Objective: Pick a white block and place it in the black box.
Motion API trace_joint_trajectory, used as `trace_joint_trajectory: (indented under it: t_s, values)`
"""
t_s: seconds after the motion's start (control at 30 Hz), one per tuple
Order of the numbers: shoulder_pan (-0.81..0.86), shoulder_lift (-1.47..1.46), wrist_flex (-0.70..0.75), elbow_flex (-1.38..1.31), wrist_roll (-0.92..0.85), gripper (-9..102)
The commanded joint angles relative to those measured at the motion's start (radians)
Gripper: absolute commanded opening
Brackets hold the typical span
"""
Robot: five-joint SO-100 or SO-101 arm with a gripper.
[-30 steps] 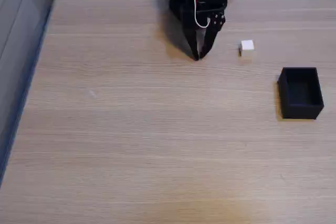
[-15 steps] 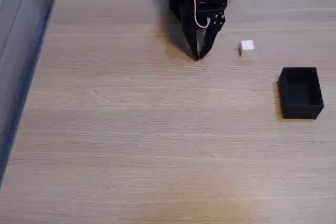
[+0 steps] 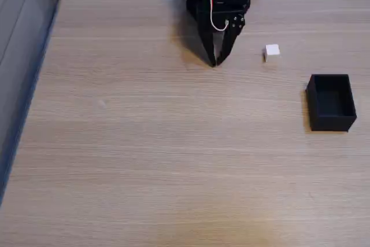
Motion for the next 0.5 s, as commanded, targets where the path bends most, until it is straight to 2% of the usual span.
trace_joint_trajectory:
  t_s: [0.0,0.47]
  values:
    - [0.005,0.006,0.005,0.014,-0.005,0]
    - [0.02,-0.002,0.009,-0.003,-0.014,0]
